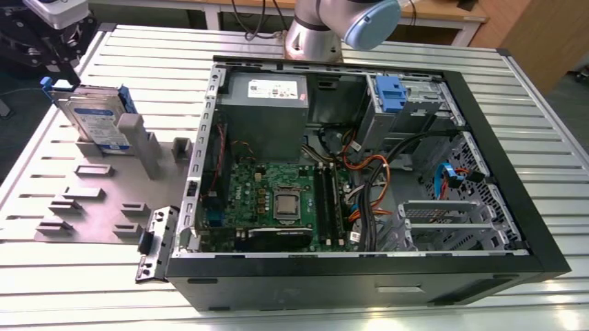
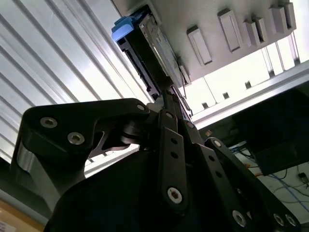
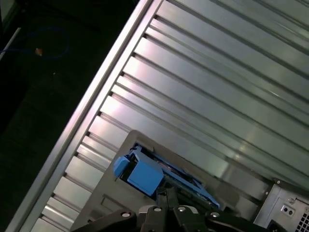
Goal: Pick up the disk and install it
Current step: 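Pick up the disk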
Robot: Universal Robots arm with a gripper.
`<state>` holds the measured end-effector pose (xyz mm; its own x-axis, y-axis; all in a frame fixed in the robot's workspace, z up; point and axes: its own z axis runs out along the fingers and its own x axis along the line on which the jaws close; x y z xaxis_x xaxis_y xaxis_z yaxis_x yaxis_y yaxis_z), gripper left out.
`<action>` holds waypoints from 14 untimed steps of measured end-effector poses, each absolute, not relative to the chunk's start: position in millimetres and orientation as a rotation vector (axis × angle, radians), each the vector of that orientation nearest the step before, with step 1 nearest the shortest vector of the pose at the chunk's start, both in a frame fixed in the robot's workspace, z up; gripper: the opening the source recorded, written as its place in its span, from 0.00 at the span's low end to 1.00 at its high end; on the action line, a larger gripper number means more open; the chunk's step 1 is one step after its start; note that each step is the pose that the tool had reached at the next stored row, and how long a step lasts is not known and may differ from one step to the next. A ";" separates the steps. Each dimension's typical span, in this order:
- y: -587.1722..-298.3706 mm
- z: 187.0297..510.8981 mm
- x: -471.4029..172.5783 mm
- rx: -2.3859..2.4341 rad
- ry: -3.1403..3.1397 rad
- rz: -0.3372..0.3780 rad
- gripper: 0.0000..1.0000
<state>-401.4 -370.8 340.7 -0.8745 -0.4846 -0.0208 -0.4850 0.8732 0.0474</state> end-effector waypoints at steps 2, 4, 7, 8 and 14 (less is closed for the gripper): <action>-370.8 340.3 -401.4 -0.820 3.024 0.080 0.11; -370.8 339.9 -401.4 -0.858 3.014 0.080 0.11; -370.8 339.3 -401.4 -0.917 2.998 0.078 0.11; -370.9 339.1 -401.4 -0.937 2.992 0.077 0.11; -370.8 338.0 -401.4 -1.065 2.952 0.074 0.11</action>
